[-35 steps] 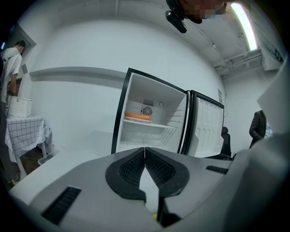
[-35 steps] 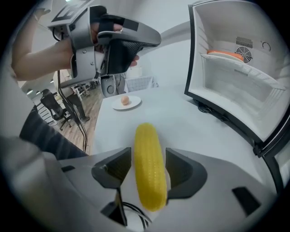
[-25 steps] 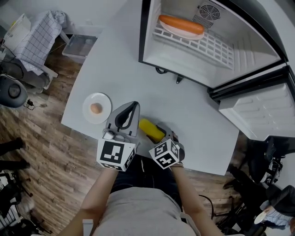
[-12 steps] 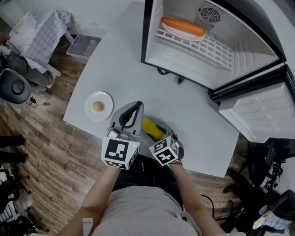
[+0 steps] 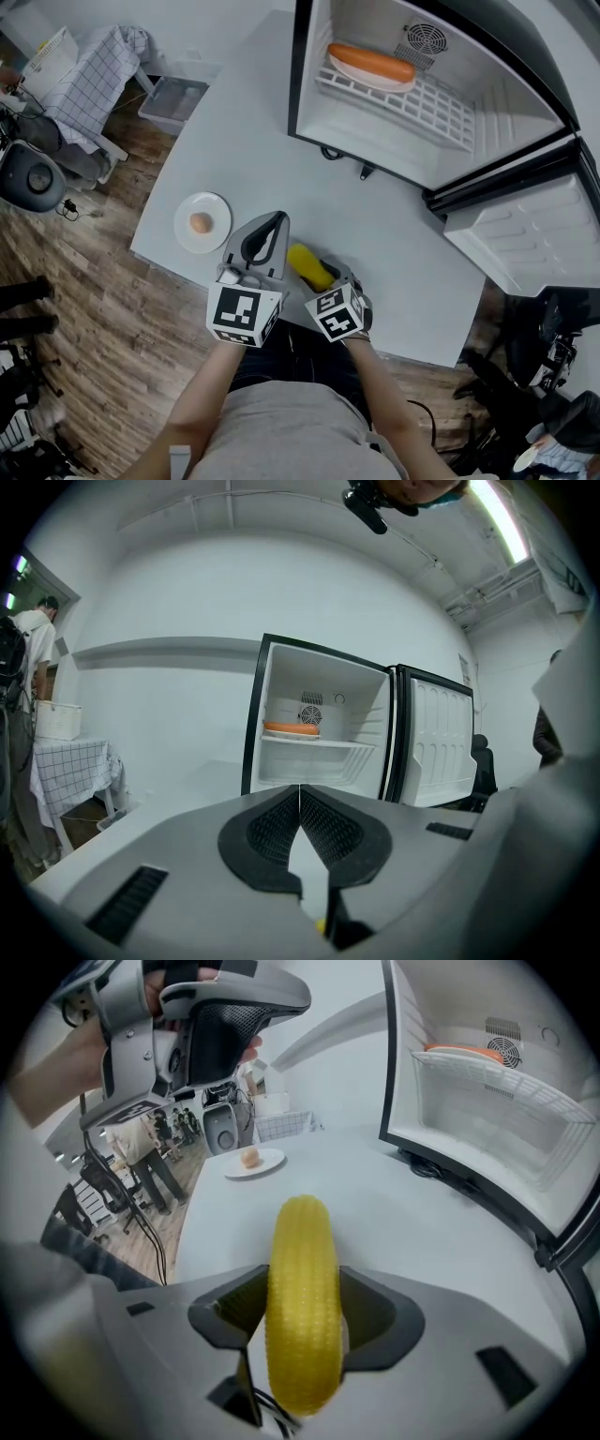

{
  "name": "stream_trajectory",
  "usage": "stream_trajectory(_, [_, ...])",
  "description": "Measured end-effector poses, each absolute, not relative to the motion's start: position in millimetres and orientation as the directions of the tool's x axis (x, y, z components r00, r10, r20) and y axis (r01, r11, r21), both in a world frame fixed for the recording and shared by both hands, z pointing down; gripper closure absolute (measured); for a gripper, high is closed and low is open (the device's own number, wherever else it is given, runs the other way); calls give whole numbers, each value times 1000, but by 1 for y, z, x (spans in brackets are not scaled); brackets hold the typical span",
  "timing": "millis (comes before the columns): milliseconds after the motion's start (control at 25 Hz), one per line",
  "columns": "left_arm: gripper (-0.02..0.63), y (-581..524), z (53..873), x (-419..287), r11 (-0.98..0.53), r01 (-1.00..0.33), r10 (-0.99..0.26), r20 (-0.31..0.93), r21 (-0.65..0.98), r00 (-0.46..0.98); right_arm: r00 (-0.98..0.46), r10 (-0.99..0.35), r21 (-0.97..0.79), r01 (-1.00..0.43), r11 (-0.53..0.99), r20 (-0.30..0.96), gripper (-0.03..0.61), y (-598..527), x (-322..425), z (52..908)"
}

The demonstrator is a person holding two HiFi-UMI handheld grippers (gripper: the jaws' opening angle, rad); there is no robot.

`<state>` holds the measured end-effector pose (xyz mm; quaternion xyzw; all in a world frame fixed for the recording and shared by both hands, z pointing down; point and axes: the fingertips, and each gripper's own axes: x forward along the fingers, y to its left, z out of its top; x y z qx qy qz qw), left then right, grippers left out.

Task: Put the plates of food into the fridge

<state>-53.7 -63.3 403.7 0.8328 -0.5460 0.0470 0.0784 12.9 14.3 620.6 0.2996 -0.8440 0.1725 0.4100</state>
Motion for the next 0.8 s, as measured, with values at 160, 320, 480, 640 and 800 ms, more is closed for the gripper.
stream_trajectory(160, [604,-67,402,-54,-393,-917,-902,160,76,400,-495,-389,-80,-690,719,777,344,8,19,613])
stream_trajectory(320, [604,-72,398,-50,-402,-912,-899,154,76,409,-501,-437,-85,-723,685,747,344,-8,29,593])
stream_trajectory(480, [604,-77,393,-46,-420,-904,-893,142,75,427,-494,-505,-82,-767,636,707,344,-34,45,561])
stream_trajectory(640, [605,-82,388,-40,-440,-895,-885,135,67,445,-479,-574,-82,-809,582,664,344,-63,66,522])
stream_trajectory(800, [604,-88,384,-36,-459,-886,-877,128,64,463,-453,-636,-61,-840,539,625,344,-90,86,487])
